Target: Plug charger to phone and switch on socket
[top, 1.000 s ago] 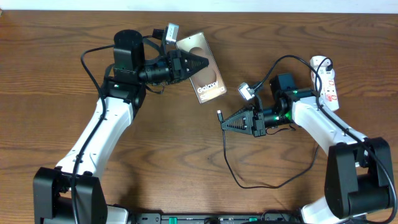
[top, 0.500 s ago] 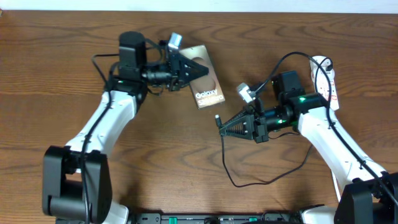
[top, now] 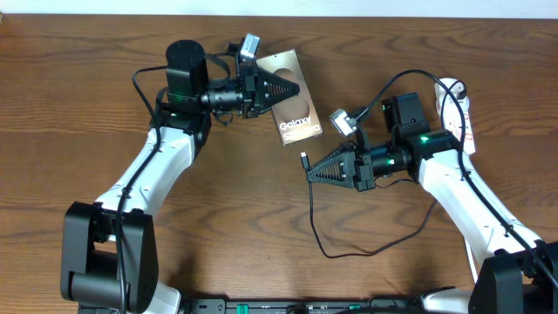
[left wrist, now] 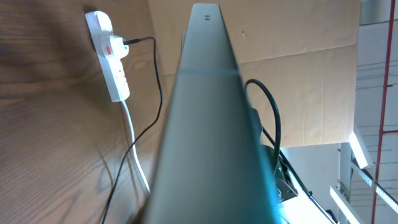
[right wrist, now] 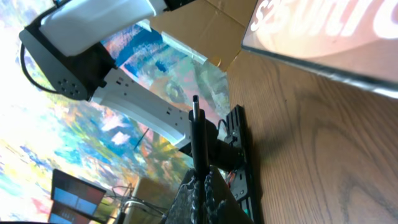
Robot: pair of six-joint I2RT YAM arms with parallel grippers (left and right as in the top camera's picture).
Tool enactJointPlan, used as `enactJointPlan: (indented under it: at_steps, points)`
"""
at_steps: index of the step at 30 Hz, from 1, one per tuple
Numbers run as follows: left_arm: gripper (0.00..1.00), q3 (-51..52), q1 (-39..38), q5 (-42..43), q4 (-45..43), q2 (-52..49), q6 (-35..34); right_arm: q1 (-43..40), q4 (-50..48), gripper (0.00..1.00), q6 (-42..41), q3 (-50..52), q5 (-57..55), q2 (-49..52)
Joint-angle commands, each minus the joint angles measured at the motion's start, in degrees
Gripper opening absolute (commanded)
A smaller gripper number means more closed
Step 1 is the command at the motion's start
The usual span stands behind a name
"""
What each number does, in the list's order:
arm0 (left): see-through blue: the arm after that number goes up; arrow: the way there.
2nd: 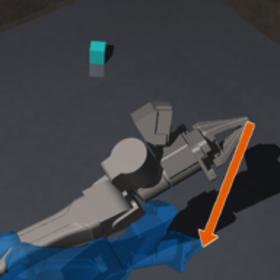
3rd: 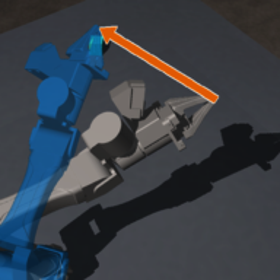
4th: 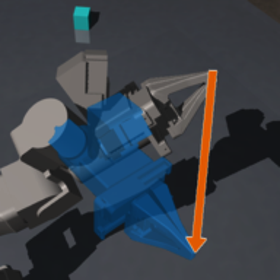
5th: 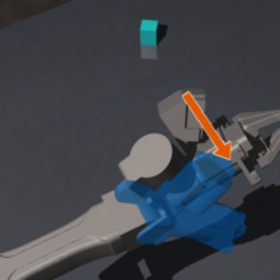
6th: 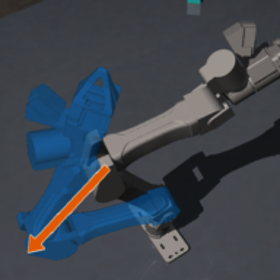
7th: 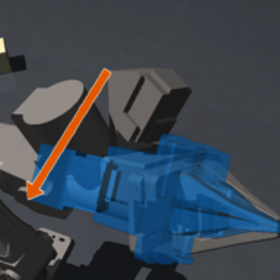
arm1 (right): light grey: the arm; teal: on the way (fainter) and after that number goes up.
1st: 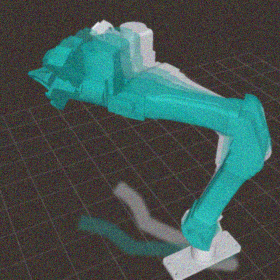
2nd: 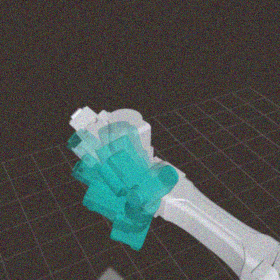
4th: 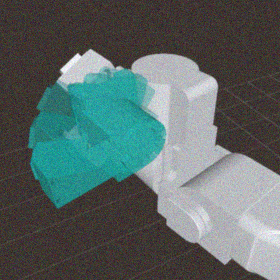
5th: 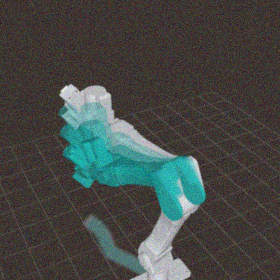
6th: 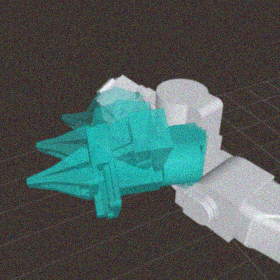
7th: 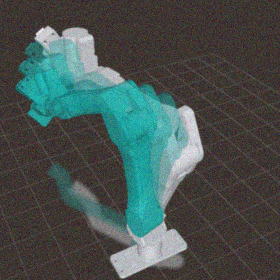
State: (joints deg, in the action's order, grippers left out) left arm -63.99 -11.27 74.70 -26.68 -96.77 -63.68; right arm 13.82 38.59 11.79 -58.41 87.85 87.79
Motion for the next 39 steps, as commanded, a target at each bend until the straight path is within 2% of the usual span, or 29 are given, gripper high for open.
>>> enactJointPlan:
  at_steps: [1, 10, 39]
  points:
    - [0.07, -0.3, 0.2, 1.4, -1.6, 1.1, -1.0, -0.3, -2.3, 0.01, -6.3, -0.1, 1.6, -0.2]
    - [0.07, -0.3, 0.3, 3.0, -10.0, 1.1, -6.8, -0.9, -6.3, 0.01, -13.4, -0.1, 1.6, -0.2]
    - [0.07, -0.3, -0.8, 2.9, -10.1, 1.1, -6.5, -2.5, -8.3, 0.01, -13.5, -0.1, 1.2, -0.2]
